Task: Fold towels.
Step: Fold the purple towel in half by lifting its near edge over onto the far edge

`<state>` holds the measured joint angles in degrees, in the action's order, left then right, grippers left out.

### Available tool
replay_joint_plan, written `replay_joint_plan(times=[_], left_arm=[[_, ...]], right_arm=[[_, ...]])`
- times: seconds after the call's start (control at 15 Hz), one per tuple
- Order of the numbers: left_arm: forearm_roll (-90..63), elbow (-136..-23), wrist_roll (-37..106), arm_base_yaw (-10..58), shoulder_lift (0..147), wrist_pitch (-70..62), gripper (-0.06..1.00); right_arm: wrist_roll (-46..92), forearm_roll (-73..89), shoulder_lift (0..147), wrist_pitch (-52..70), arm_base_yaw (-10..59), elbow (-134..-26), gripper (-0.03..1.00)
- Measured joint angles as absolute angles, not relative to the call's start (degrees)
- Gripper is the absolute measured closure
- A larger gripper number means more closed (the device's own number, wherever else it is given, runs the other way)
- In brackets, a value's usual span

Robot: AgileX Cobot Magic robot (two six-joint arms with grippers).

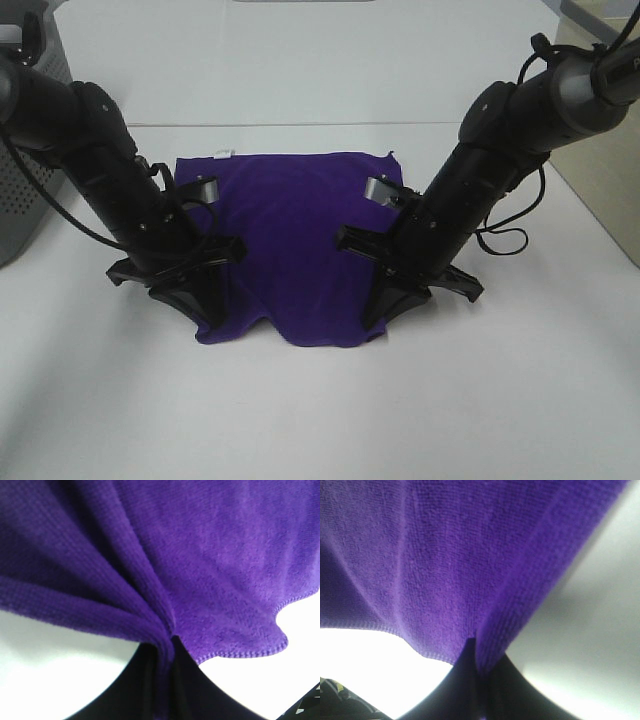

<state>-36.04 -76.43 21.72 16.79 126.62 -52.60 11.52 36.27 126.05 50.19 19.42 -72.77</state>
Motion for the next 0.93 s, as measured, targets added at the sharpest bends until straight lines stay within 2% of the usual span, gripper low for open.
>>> replay_joint_plan(times=[0.47, 0.93], left_arm=[[-30.5, -76.5, 23.3, 16.8, 123.4, -57.1, 0.93], [-28.9, -68.2, 18.0, 16.8, 109.1, -60.2, 0.93]], right_arm=[[11.6, 33.1, 123.9, 52.0, 19.4, -72.2, 0.94], [11.6, 32.8, 105.9, 57.6, 19.4, -66.0, 0.94]])
